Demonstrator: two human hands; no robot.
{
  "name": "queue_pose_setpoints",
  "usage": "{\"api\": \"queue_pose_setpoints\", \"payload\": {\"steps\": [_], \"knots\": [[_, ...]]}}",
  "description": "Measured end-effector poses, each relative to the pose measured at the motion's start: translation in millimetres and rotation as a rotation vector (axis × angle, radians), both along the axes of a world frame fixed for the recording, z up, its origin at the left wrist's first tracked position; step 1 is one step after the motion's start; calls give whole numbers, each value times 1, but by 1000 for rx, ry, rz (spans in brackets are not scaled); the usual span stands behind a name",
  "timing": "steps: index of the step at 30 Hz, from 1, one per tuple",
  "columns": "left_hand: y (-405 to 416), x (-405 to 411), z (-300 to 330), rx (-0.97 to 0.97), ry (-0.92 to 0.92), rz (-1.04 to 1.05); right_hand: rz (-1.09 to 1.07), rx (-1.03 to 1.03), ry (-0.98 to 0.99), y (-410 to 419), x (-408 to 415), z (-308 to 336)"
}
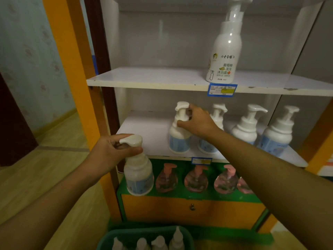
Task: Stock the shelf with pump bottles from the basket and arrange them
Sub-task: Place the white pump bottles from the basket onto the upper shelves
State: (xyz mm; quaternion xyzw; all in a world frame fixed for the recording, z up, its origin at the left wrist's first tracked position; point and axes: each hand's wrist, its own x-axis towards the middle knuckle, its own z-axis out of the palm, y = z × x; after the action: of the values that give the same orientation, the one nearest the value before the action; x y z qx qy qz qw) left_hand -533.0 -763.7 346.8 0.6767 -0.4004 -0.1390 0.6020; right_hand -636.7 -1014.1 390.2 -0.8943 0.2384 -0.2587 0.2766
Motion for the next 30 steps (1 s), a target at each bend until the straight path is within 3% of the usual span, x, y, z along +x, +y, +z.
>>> {"api": "queue_pose_setpoints", "payload": {"steps": [6, 14, 19, 30], "knots": [[-3, -1, -2, 40, -4, -1, -184, -48, -20, 1, 1, 1], [-1, 0, -2, 66, -11, -16, -55, -36, 85, -2, -2, 6], [-3, -5, -1, 79, 1, 9, -186, -35, 41, 4, 4, 5], [1, -8, 1, 92, 5, 11, -162, -20, 21, 7, 8, 2]]}}
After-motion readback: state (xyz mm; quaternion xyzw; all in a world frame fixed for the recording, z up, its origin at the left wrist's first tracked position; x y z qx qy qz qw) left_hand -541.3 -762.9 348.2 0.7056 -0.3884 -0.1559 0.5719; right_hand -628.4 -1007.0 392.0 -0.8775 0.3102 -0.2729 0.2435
